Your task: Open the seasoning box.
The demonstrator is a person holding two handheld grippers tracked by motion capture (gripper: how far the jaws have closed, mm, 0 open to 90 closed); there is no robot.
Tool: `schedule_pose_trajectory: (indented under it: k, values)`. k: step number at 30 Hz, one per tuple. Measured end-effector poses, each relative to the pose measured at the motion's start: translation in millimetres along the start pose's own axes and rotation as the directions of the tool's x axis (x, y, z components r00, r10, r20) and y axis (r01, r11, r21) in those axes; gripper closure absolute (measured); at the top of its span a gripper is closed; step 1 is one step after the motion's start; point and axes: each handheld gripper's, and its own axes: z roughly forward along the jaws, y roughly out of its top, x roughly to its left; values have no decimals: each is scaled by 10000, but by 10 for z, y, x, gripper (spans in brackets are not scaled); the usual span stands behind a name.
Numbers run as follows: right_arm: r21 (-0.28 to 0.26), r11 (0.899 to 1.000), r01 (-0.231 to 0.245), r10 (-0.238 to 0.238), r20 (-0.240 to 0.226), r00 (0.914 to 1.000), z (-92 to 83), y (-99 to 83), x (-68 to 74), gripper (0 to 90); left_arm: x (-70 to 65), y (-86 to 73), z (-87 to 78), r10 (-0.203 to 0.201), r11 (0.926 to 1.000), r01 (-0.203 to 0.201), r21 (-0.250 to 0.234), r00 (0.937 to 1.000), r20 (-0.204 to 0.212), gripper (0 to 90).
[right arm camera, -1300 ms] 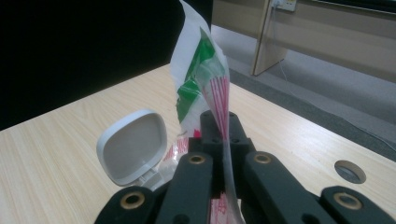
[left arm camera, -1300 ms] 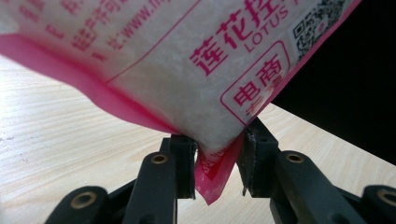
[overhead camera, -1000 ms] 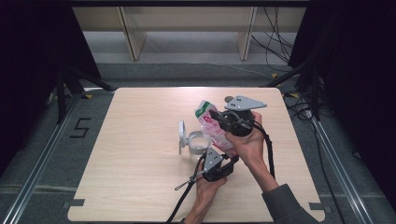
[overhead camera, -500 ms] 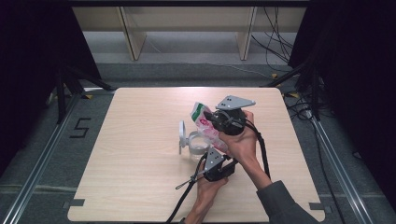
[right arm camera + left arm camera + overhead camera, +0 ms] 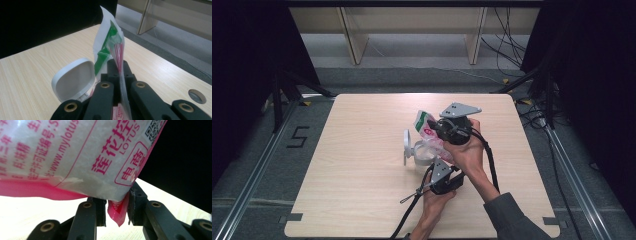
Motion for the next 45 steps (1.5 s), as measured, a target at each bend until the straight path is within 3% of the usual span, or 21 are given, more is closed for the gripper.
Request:
schedule_pose_trajectory:
  k: [6,7,12,17,20,21,28,33,36,38,39,41,42,44,45]
  values:
    - [-4,9998,-176,176,-2,9998,-13,-4,-6,900,3,3,4,85,10000,-85,20,10000,34,714]
    - [-66,9999,78,-78,-8,10000,-4,-1,-17,900,5,2,7,75,10000,-75,20,10000,42,714]
    - [104,9999,-136,137,-70,9999,20,-11,7,900,5,0,8,29,10000,-28,-45,10000,56,715]
    - [33,10000,53,-52,-108,9999,43,-4,10,900,8,-2,9,12,10000,-11,-95,10000,91,716]
    - [196,9996,-213,216,-126,9997,36,-3,27,900,7,6,0,28,9999,-28,-135,10000,44,717]
    - [-11,9999,-147,147,-88,9999,42,-2,21,900,5,10,-6,42,9999,-42,-130,10000,15,716]
    - [44,10000,50,-49,-233,9997,41,17,34,900,9,16,-12,54,9999,-53,-118,10000,27,717]
    - [-10,9998,-191,191,-147,9997,59,15,57,900,11,20,-19,45,9999,-45,-147,10000,4,717]
    - [-98,9999,36,-38,-141,9999,81,22,50,900,12,20,-18,-123,9997,122,-227,9999,-6,718]
    - [143,9998,164,-161,-220,9996,87,24,72,900,6,23,-12,-158,9995,158,-263,9999,-1,718]
    - [148,9996,235,-232,-205,9995,89,29,75,900,9,29,-13,-25,9997,25,-227,10000,24,718]
    - [47,9999,94,-93,-215,9997,78,36,84,900,0,40,-18,-109,9994,108,-325,9999,-12,718]
    - [-111,9996,253,-254,-151,9996,82,37,72,900,-4,45,-28,-85,9998,84,-162,9999,-75,718]
    - [211,9996,168,-165,-171,9997,87,29,91,900,-7,24,-1,-159,9993,161,-323,9999,51,719]
    - [123,9997,233,-232,-122,9997,101,24,89,900,-7,26,-2,-140,9993,144,-349,9998,116,719]
